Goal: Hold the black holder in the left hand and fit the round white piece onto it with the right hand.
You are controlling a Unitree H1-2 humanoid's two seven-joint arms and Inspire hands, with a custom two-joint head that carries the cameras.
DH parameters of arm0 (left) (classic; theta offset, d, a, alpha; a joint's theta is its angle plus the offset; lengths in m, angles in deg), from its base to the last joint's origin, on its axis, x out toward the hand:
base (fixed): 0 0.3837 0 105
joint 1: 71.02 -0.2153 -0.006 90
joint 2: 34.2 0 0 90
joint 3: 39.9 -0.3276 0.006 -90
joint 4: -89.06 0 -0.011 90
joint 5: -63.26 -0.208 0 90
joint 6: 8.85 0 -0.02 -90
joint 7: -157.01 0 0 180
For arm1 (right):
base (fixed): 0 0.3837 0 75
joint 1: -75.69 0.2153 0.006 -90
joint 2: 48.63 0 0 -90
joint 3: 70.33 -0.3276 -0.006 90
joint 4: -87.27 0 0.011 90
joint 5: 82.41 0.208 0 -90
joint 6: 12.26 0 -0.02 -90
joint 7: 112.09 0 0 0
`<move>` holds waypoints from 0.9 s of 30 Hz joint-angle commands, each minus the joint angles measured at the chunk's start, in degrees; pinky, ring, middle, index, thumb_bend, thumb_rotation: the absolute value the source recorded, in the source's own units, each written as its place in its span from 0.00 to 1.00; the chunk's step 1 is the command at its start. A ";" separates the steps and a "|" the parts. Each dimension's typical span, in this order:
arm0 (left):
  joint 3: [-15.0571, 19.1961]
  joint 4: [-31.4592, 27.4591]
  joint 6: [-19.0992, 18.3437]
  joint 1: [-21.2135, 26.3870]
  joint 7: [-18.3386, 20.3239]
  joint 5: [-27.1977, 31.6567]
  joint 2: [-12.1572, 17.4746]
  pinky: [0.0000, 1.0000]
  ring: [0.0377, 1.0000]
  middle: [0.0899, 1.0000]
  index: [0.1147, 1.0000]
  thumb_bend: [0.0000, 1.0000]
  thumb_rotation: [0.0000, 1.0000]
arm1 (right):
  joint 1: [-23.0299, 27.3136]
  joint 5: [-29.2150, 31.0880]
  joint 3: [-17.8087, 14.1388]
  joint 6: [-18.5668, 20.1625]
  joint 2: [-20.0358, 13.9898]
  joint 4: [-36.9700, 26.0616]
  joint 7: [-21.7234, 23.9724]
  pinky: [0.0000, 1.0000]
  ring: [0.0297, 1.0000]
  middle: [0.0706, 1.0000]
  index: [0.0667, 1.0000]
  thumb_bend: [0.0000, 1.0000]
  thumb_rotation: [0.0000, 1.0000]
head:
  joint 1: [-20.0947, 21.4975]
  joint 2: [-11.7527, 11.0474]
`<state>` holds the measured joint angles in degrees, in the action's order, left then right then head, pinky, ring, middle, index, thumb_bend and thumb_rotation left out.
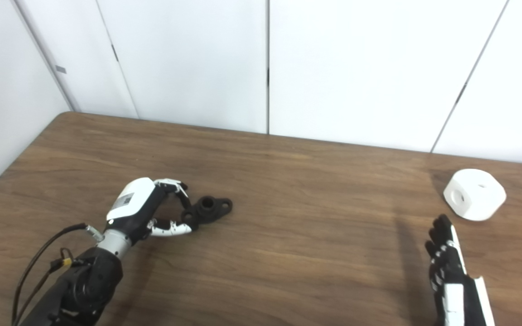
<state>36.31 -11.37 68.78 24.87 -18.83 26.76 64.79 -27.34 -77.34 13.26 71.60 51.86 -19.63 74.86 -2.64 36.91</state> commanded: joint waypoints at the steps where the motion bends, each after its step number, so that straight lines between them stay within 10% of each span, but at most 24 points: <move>1: -5.45 -5.70 3.77 -1.77 8.34 2.20 1.18 0.75 0.84 0.75 0.42 0.51 0.04 | -21.19 -0.56 2.93 -0.31 4.36 -8.60 -1.07 1.00 1.00 1.00 1.00 0.61 1.00 | 0.57 0.35; 27: -20.24 -12.57 3.93 -9.01 17.29 10.50 -0.98 0.78 0.87 0.78 0.42 0.51 0.05 | -20.58 -3.73 6.17 7.00 5.49 -15.61 -2.82 1.00 1.00 0.98 0.99 0.57 1.00 | 10.84 7.89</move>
<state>21.45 -25.42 70.02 19.53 -11.07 29.92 64.03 -27.35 -79.93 16.56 79.72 52.27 -27.25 74.41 8.17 44.74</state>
